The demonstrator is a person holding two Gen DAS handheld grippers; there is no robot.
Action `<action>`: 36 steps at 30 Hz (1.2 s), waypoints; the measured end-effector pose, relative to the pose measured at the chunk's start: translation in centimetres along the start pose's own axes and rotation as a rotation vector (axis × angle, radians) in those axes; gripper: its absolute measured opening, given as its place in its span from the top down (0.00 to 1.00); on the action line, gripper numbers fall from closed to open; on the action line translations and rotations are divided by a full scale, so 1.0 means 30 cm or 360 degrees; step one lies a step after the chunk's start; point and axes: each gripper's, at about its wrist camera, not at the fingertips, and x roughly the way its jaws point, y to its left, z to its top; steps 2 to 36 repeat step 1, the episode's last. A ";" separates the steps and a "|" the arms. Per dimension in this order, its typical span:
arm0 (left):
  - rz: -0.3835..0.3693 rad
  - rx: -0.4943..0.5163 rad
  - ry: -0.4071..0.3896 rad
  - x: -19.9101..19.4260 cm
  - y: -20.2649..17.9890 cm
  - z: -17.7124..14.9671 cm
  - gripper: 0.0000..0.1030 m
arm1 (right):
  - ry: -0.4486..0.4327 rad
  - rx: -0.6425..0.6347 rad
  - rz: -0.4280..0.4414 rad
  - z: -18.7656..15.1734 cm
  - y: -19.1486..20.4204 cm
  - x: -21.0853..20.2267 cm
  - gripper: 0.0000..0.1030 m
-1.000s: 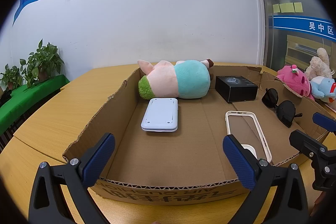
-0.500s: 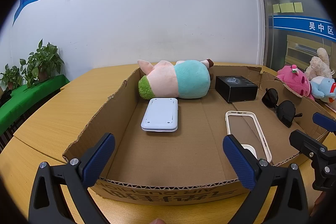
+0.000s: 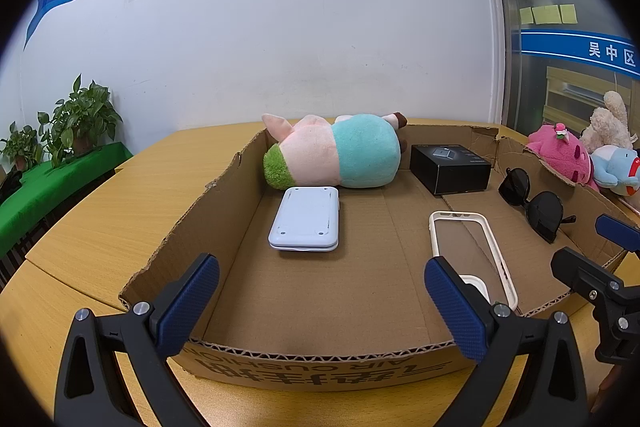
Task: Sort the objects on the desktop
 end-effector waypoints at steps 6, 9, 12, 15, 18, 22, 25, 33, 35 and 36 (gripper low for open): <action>0.0000 0.0000 0.0000 0.000 0.000 0.000 0.01 | 0.0000 0.0000 0.0000 0.000 0.000 0.000 0.00; 0.0000 0.0000 0.0000 0.000 0.000 0.000 0.01 | 0.0000 0.0000 0.0000 0.000 0.000 0.000 0.00; 0.0000 0.0000 0.0000 0.000 0.000 0.000 0.01 | 0.0000 0.0000 0.0000 0.000 0.000 0.000 0.00; 0.0000 0.0000 0.0000 0.000 0.000 0.000 0.01 | 0.0000 0.0000 0.0000 0.000 0.000 0.000 0.00; 0.0000 0.0000 0.0000 0.000 0.000 0.000 0.01 | 0.0000 0.0000 0.0000 0.000 0.000 0.000 0.00; 0.0000 0.0000 0.0000 0.000 0.000 0.000 0.01 | 0.0000 0.0000 0.0000 0.000 0.000 0.000 0.00; 0.0000 0.0000 0.0000 0.000 0.000 0.000 0.01 | 0.0000 0.0000 0.0000 0.000 0.000 0.000 0.00; 0.0000 0.0000 0.0000 0.000 0.000 0.000 0.01 | 0.0000 0.0000 0.0000 0.000 0.000 0.000 0.00; 0.0000 0.0000 0.0000 0.000 0.000 0.000 0.01 | 0.0000 0.0000 0.0000 0.000 0.000 0.000 0.00; 0.0000 0.0000 0.0000 0.000 0.000 0.000 0.01 | 0.0000 0.0000 0.0000 0.000 0.000 0.000 0.00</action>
